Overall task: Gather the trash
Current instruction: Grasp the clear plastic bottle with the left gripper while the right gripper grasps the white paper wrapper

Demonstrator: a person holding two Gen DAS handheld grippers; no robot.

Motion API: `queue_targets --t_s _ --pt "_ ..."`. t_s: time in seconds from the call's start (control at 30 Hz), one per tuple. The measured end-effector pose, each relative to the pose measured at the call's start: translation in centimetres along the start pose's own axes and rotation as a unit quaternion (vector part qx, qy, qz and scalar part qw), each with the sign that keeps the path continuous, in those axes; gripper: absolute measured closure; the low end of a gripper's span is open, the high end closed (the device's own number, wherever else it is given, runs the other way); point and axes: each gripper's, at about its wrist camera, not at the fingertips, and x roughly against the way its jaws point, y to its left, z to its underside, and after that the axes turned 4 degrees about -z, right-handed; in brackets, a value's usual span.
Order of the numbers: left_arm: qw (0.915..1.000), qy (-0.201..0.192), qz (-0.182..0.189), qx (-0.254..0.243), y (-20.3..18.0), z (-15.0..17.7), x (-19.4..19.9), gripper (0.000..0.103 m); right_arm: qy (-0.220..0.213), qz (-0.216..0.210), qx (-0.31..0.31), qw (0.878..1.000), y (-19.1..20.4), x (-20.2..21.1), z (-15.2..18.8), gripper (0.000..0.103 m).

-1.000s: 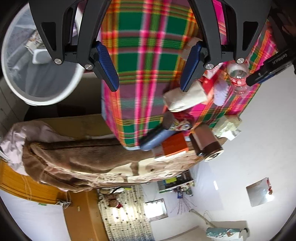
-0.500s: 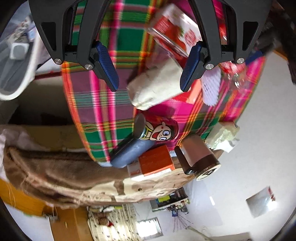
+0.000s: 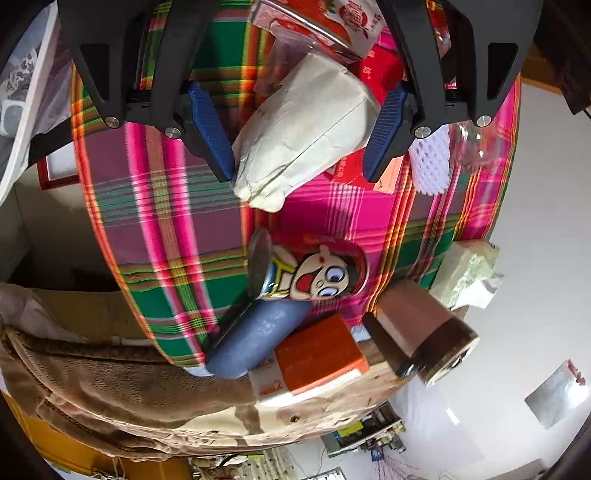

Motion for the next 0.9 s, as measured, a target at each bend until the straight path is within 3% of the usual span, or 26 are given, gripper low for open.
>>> queue_targets --t_s 0.23,0.57,0.9 --pt "0.9999 -0.002 -0.016 0.0 1.4 -0.5 0.0 0.025 0.023 0.013 0.033 0.999 1.6 -1.6 0.6 0.03" --pt "0.9997 0.0 -0.02 0.014 2.3 -1.3 -0.6 0.025 0.009 0.041 0.051 0.998 1.1 -1.7 1.8 0.03" --pt "0.9989 0.001 -0.01 0.047 3.0 -2.3 -1.3 0.025 -0.007 0.042 0.039 0.998 0.2 -1.2 1.8 0.03"
